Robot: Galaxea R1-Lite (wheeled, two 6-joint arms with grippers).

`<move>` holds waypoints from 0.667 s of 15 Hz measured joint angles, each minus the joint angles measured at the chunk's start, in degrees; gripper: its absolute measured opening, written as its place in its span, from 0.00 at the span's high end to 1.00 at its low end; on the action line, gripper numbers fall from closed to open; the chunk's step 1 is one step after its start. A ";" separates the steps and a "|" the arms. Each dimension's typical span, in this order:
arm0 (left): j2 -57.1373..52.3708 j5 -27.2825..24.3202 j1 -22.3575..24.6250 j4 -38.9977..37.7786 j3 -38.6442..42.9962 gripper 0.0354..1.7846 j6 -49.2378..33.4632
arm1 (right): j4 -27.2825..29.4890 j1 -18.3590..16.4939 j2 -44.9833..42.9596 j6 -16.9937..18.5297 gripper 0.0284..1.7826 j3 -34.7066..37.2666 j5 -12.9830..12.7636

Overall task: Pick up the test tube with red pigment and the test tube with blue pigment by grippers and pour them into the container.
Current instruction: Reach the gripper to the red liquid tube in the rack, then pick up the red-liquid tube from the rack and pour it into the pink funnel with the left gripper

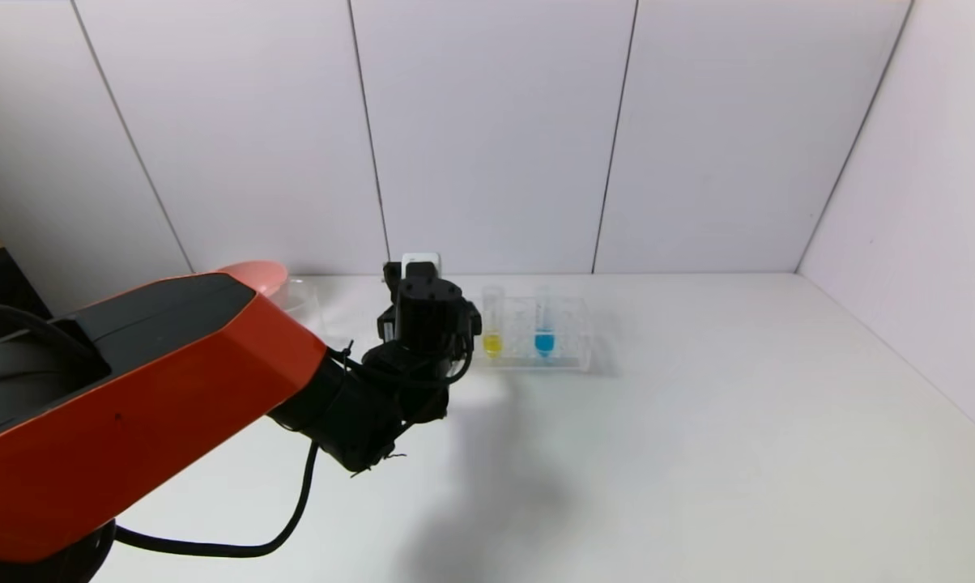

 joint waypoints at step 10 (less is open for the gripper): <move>0.09 0.04 -0.77 -0.11 0.30 0.78 0.24 | -0.02 0.00 0.00 -0.02 0.00 0.00 0.02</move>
